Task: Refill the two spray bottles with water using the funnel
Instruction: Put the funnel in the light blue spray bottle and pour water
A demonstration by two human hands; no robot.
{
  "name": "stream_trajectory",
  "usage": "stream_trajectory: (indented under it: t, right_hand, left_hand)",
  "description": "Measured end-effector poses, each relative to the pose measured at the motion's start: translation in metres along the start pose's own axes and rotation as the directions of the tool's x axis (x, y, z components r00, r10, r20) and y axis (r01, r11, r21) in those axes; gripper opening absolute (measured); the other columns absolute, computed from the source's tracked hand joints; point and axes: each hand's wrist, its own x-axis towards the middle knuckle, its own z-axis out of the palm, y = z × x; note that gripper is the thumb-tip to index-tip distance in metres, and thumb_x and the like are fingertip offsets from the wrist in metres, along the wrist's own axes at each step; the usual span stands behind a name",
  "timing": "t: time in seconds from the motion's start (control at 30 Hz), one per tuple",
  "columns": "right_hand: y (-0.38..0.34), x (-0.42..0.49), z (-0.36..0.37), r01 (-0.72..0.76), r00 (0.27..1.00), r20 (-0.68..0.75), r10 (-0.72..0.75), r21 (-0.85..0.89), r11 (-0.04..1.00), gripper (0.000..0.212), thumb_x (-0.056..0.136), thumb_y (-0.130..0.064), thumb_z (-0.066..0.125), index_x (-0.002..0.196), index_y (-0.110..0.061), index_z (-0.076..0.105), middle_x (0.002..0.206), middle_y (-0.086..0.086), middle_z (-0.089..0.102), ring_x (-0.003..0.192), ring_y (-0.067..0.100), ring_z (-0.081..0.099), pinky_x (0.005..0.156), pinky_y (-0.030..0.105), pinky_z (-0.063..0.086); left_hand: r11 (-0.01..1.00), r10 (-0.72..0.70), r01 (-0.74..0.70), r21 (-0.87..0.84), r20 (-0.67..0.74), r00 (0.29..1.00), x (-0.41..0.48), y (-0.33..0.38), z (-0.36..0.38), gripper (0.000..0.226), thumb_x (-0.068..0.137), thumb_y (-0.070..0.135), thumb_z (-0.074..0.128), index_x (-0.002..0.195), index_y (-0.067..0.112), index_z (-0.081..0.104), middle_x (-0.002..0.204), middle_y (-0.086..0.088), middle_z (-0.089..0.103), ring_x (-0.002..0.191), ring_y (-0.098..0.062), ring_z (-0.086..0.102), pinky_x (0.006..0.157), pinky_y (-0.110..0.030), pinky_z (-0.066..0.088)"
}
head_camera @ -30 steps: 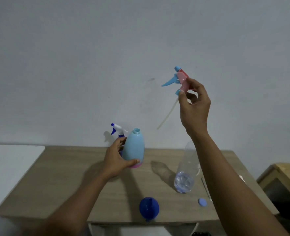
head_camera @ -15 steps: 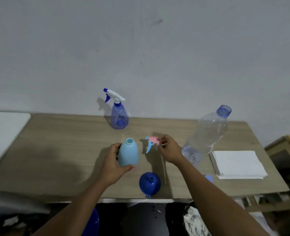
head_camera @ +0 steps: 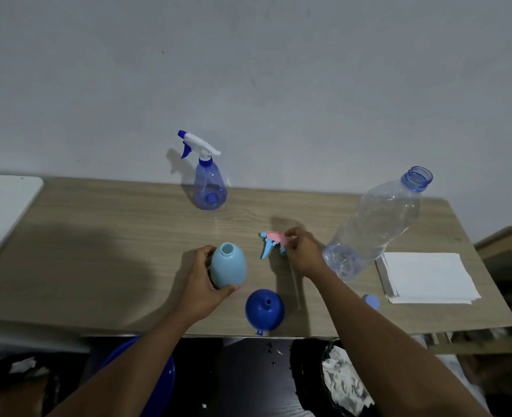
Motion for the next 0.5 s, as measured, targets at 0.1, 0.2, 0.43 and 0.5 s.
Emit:
stream_trajectory:
  t: [0.1, 0.2, 0.43, 0.5]
  right_hand:
    - [-0.003, -0.012, -0.004, 0.057, 0.983, -0.174, -0.057, -0.006, 0.998, 0.031, 0.098, -0.009, 0.054, 0.128, -0.008, 0.058, 0.131, 0.013, 0.053, 0.106, 0.026, 0.062, 0.09, 0.03, 0.051]
    - [-0.005, -0.049, -0.005, 0.218, 0.945, -0.27, -0.185, 0.096, 0.971, 0.028, 0.092, -0.006, 0.061, 0.119, -0.012, 0.062, 0.117, 0.003, 0.061, 0.096, 0.009, 0.061, 0.085, 0.026, 0.051]
    - [0.021, -0.135, 0.032, 0.155, 0.983, 0.082, -0.164, 0.1, 0.983, 0.087, 0.069, -0.026, 0.087, 0.144, -0.022, 0.044, 0.134, -0.011, 0.041, 0.124, 0.005, 0.043, 0.101, 0.013, 0.038]
    - [0.021, -0.137, 0.041, 0.12, 0.986, 0.111, -0.125, 0.052, 0.991, 0.098, 0.067, -0.027, 0.09, 0.149, -0.022, 0.037, 0.133, -0.012, 0.033, 0.128, 0.007, 0.036, 0.106, 0.021, 0.035]
  left_hand:
    - [1.0, 0.0, 0.0, -0.003, 0.028, 1.0, 0.001, 0.002, -0.002, 0.088, 0.064, 0.008, 0.092, 0.13, 0.024, 0.036, 0.121, 0.024, 0.044, 0.113, -0.011, 0.054, 0.089, -0.034, 0.056]
    - [1.0, 0.008, -0.007, -0.019, 0.035, 0.999, 0.002, 0.003, -0.003, 0.089, 0.064, 0.005, 0.091, 0.129, 0.023, 0.034, 0.123, 0.011, 0.046, 0.115, -0.017, 0.054, 0.09, -0.036, 0.055]
    - [1.0, 0.027, -0.027, 0.001, 0.032, 0.999, 0.001, -0.001, -0.003, 0.088, 0.063, 0.01, 0.093, 0.125, 0.028, 0.033, 0.129, 0.001, 0.049, 0.116, -0.019, 0.055, 0.087, -0.029, 0.052]
    - [0.999, 0.03, -0.03, 0.01, 0.026, 0.999, 0.001, -0.002, -0.002, 0.088, 0.063, 0.012, 0.093, 0.125, 0.029, 0.033, 0.129, 0.001, 0.049, 0.116, -0.019, 0.055, 0.086, -0.029, 0.051]
